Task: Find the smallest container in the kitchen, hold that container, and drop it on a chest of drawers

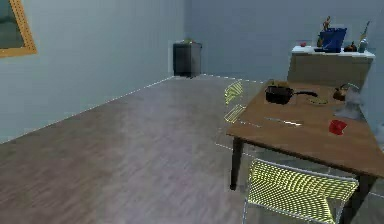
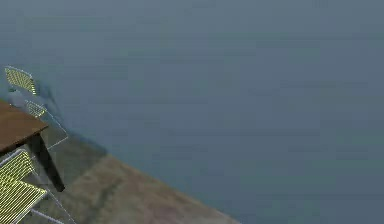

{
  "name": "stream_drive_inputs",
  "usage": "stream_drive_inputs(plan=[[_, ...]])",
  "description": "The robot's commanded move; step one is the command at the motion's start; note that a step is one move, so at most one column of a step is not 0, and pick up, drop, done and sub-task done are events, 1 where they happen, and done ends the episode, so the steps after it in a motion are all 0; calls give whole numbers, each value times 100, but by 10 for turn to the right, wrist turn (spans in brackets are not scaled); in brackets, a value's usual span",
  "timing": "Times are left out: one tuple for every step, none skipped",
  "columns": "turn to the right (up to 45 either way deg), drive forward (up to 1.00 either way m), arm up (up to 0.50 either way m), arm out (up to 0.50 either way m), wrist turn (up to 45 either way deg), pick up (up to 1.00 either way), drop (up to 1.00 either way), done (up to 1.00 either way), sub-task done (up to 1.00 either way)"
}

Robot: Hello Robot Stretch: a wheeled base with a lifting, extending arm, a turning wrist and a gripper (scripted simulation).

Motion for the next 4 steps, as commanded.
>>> stream_drive_inputs(plan=[[-450,0,0,0,0,0,0,0,0],[-450,0,0,0,0,0,0,0,0],[-450,0,0,0,0,0,0,0,0],[-150,0,0,0,0,0,0,0,0]])
